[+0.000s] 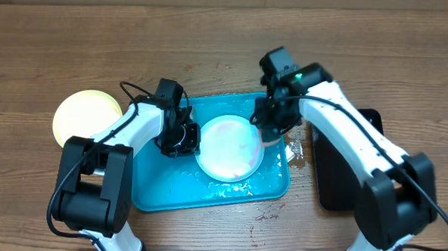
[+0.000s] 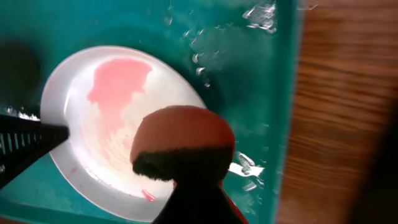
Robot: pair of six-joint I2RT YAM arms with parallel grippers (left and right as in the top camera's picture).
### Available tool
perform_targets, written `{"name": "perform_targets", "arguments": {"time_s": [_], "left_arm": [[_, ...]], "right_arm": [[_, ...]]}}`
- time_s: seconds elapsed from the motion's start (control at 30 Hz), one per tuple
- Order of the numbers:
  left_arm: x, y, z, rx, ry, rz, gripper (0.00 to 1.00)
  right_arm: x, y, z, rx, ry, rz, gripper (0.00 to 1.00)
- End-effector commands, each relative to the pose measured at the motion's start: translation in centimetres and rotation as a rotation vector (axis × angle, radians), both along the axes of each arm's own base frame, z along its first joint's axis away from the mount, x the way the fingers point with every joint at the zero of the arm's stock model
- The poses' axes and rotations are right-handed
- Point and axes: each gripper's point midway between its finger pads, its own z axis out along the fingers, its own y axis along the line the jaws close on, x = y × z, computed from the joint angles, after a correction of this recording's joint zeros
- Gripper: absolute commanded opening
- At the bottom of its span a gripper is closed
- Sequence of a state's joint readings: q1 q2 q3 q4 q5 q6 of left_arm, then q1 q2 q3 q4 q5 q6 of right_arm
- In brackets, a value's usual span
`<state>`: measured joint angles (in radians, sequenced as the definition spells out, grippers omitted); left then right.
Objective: Clean dirty plates on tray and stack at the side
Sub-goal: 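Scrub the white plate with the sponge while the left gripper holds it, then return the sponge to the black tray with the right gripper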
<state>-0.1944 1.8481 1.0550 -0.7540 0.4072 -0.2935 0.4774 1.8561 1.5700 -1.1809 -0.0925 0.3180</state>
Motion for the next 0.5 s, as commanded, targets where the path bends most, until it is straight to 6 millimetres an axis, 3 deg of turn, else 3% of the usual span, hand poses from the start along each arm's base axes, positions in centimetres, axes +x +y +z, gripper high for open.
{"name": "perform_targets", "arguments": {"time_s": [0.0, 0.2, 0.47], "left_arm": [[-0.4, 0.0, -0.6, -0.013, 0.009, -0.022, 0.09], [-0.2, 0.2, -0.7, 0.001, 0.003, -0.022, 0.04], [0.6, 0.5, -0.8, 0.026, -0.029, -0.016, 0.05]], "right_arm": [[1.1, -3.4, 2.5, -0.136, -0.076, -0.126, 0.04], [-1.6, -11.6, 2.8, -0.383, 0.047, -0.392, 0.04], [-2.9, -18.3, 1.9, -0.418, 0.173, -0.583, 0.04]]}}
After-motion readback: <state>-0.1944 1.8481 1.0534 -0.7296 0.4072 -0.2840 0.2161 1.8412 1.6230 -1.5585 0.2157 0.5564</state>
